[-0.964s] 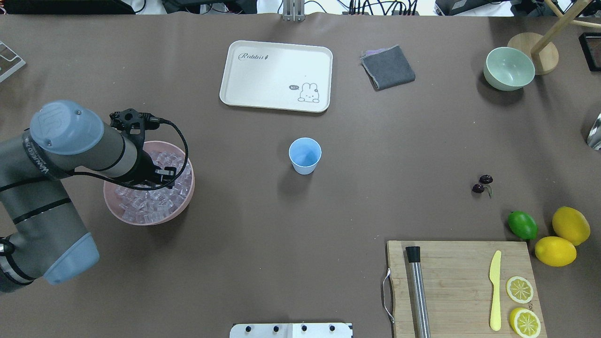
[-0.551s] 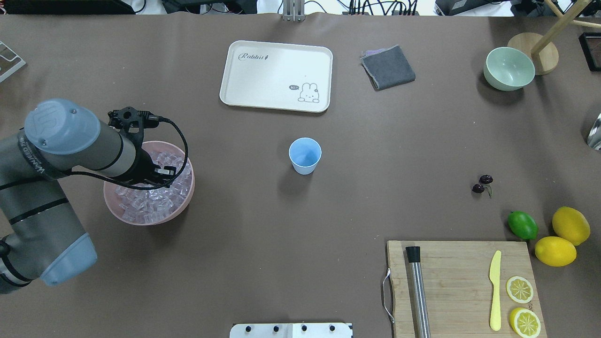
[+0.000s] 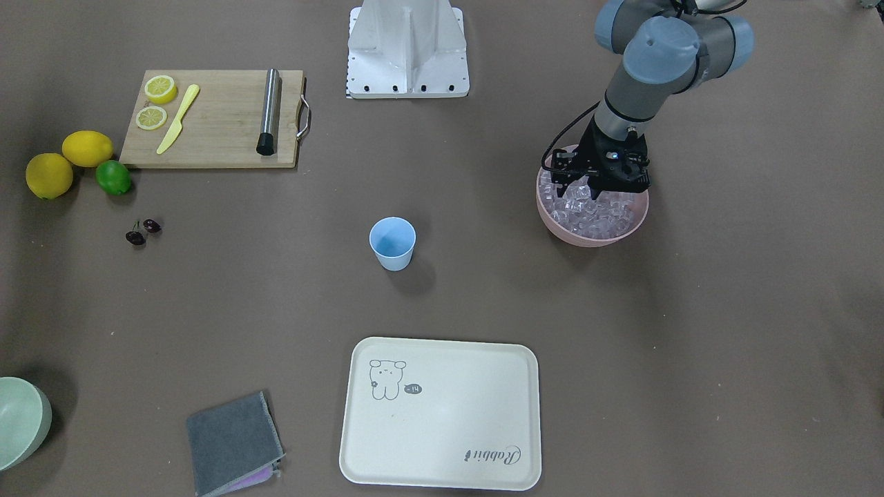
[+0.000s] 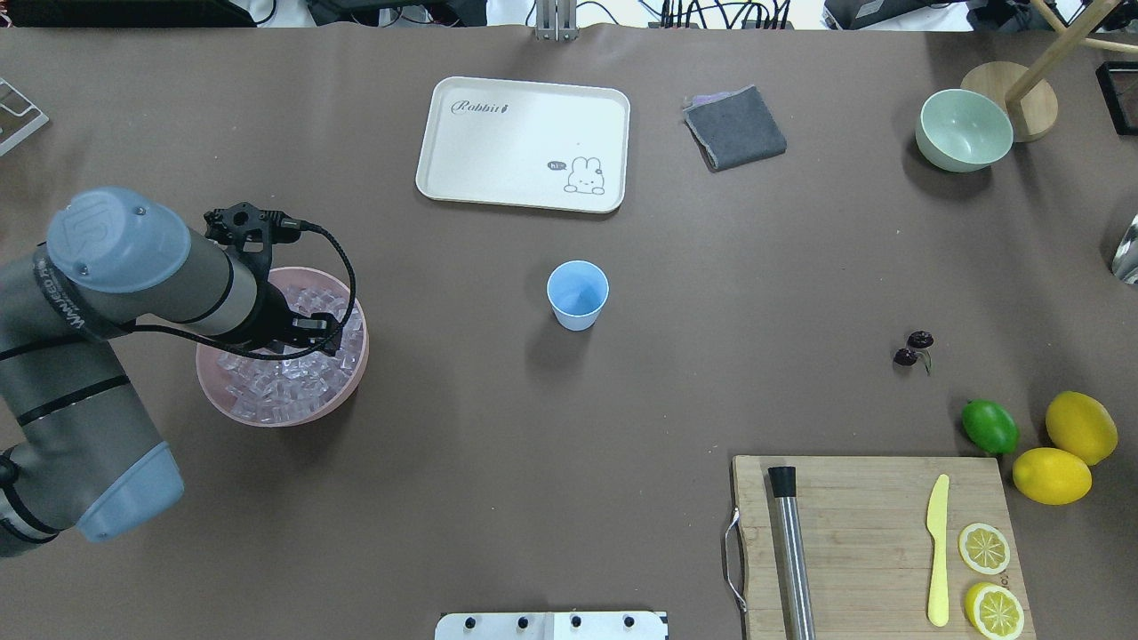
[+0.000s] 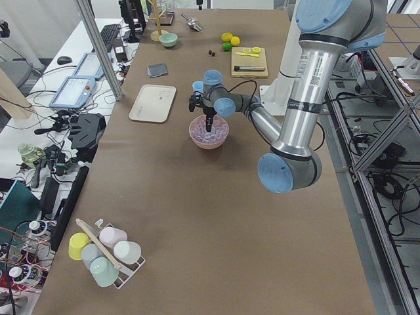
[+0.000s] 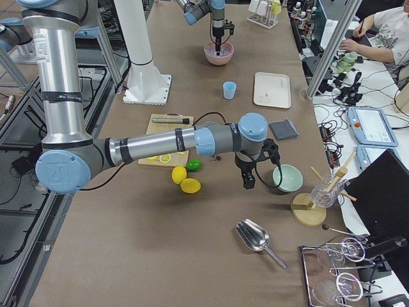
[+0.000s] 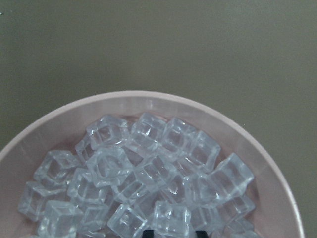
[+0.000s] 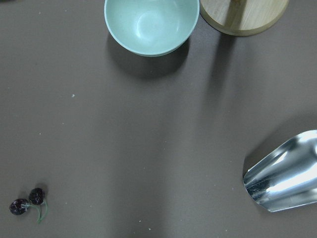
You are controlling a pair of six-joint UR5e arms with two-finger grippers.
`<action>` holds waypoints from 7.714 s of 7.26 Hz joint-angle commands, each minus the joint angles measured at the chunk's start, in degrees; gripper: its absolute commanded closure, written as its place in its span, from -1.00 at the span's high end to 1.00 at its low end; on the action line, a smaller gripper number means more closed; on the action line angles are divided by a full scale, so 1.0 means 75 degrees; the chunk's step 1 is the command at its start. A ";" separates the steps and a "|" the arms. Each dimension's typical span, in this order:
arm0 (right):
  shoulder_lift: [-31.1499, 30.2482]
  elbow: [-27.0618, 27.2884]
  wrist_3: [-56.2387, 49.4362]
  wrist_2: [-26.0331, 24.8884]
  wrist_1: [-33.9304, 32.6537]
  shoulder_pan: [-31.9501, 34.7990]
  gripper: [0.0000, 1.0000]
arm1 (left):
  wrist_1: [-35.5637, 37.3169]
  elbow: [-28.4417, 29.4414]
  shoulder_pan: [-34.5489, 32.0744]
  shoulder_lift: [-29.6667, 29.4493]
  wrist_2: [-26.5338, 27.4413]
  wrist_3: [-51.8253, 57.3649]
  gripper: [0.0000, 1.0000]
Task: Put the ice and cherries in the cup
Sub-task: 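Lower the left gripper into the bowl and grasp an ice cube, then carry the ice cube with the left gripper over the light-blue cup, then open the left gripper to drop the ice into the cup, withdraw, then lower the left gripper into the ice bowl and grasp another cube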
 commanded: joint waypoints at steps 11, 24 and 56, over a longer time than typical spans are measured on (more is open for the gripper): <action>-0.0020 0.0100 -0.0008 -0.0034 0.0000 0.0000 0.99 | -0.0041 0.0134 0.0201 0.0161 -0.0014 -0.0472 0.35; -0.0021 0.0287 0.0015 -0.0034 0.0000 0.0000 0.99 | 0.0222 0.3618 -0.0095 -0.5320 -0.0050 -0.0388 -1.00; 0.0120 0.0288 0.0789 -0.0022 0.0058 -0.0774 0.99 | -0.0650 0.0368 -0.0292 0.0101 -0.0073 0.0184 0.54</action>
